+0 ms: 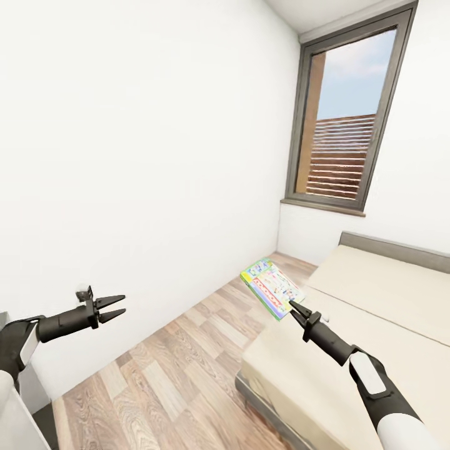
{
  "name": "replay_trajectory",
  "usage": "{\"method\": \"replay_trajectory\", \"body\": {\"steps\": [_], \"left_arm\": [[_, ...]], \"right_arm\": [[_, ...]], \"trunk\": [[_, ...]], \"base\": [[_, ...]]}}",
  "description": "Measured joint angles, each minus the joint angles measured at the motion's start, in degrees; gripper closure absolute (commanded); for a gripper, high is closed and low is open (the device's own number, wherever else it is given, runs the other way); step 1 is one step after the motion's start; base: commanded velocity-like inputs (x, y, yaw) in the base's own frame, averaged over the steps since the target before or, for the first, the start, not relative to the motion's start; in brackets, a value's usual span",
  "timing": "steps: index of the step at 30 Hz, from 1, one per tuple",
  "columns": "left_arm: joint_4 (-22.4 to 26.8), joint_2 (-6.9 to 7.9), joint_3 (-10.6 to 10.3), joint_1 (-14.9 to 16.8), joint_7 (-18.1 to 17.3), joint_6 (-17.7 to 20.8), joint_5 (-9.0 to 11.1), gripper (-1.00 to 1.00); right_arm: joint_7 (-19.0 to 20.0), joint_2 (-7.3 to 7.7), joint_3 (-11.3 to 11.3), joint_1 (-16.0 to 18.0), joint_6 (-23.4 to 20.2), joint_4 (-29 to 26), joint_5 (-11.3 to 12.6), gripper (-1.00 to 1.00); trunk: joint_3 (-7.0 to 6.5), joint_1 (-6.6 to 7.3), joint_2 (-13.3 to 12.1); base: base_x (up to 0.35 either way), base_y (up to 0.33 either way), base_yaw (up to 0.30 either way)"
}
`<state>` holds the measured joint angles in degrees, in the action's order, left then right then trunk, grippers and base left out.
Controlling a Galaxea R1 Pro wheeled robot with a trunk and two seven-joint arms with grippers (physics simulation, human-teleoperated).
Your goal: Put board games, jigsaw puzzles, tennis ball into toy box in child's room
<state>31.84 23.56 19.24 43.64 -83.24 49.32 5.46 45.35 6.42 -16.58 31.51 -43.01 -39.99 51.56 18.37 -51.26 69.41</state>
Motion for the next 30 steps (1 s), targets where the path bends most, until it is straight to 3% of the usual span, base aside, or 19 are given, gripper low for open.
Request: {"method": "replay_trajectory", "body": {"steps": [30], "left_arm": [[0.0,-0.09,-0.1,0.0,0.0,0.0,-0.1,-1.0]], "right_arm": [[0.3,-0.01,0.0,0.0,-0.1,0.0,0.2,1.0]], "trunk": [[-5.4,6.59,-12.0]], "base": [[0.0,0.0,0.007]]}}
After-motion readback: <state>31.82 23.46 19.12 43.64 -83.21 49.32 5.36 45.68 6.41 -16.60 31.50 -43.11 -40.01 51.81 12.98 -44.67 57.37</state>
